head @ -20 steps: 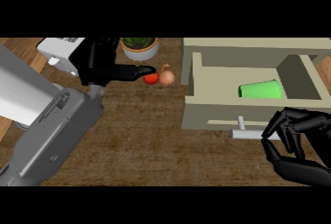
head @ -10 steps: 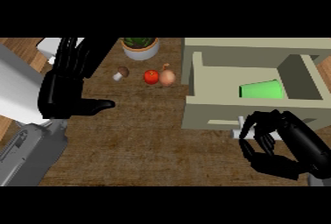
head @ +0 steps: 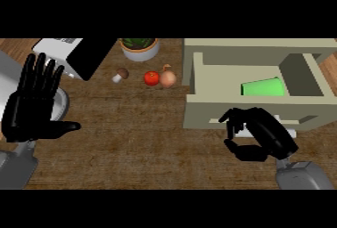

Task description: Pick up the cup, place it into the drawer and close the drawer

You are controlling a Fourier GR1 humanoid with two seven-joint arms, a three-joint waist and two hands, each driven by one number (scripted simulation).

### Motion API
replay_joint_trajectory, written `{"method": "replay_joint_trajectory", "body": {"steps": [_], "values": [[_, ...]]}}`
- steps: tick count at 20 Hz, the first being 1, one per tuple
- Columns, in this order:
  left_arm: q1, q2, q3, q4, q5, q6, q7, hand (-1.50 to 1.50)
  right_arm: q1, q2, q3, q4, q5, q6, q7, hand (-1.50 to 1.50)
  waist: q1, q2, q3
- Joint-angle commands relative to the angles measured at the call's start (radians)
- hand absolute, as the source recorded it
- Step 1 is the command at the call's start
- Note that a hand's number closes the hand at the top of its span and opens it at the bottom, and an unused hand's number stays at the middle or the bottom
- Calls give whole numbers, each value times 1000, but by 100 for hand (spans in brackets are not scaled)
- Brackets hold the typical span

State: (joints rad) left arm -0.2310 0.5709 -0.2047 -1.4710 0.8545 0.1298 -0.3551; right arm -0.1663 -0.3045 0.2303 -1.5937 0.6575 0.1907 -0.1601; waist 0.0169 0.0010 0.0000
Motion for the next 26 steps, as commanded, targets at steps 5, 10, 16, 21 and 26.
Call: {"method": "replay_joint_trajectory", "body": {"steps": [5,10,16,21,26], "values": [[132,-4,84,-25,-7,-118,-25,-150,-163,74,30,364,159,-88,-52,-150,-2,1,0],[157,-29,97,-64,-45,-125,12,-150,-337,115,-44,645,178,-135,-117,-150,-1,1,0],[108,-55,165,36,-57,-191,-11,-150,-504,80,-169,945,124,-152,-289,-150,1,5,1],[84,-64,172,111,-62,-260,-10,-150,-646,77,-222,1197,129,-189,-373,-150,13,12,1],[110,-48,185,89,-60,-294,-9,-150,-732,36,-255,1329,137,-201,-404,-150,40,22,2]]}}
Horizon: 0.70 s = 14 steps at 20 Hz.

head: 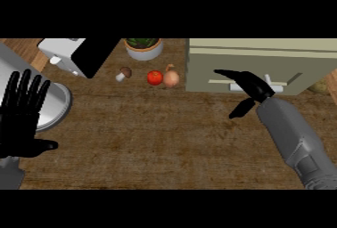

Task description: Pick up the cup, place it into the drawer and close the drawer

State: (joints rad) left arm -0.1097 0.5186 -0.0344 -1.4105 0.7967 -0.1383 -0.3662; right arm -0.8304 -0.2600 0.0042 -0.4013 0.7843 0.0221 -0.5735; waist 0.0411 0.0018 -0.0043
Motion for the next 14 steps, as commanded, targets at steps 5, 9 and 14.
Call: {"method": "replay_joint_trajectory", "body": {"steps": [5,9,14], "values": [[-10,4,16,5,-8,-22,13,-150,-142,-90,-50,201,10,23,-10,-150,31,27,7],[-38,-27,-14,36,-43,-16,-2,-150,-220,-49,-64,216,0,31,60,-150,43,37,7],[-2,-35,-10,24,-70,-18,-43,-150,-182,-124,-75,246,-6,49,-30,-150,48,35,8]]}}
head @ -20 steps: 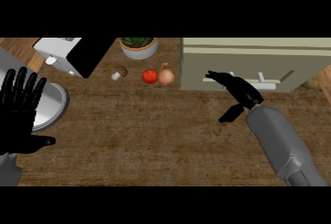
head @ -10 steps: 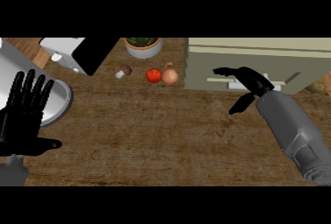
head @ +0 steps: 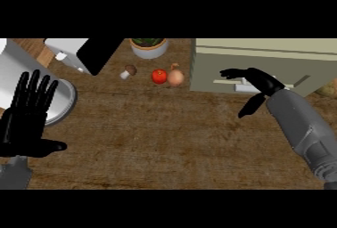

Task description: Pick up the cup, place it into the drawer and close the drawer

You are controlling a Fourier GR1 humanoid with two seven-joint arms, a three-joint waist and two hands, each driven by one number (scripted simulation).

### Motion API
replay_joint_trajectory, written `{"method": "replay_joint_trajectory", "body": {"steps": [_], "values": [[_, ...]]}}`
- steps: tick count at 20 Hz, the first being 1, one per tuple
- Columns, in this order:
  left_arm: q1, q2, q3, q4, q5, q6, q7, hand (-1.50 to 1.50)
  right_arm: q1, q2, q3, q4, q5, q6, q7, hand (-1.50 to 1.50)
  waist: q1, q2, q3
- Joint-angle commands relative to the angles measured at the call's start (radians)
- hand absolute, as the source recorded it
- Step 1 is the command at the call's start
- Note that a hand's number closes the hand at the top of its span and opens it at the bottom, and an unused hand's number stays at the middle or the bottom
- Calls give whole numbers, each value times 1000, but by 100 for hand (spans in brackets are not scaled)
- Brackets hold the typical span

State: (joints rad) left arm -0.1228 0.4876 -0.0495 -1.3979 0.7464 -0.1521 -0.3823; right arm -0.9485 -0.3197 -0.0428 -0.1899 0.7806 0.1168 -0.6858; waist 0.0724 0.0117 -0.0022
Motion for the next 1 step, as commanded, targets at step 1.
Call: {"method": "replay_joint_trajectory", "body": {"steps": [1], "values": [[-12,12,15,10,-7,-11,-7,-150,-80,-48,-35,38,-9,-52,106,-150,26,29,6]]}}
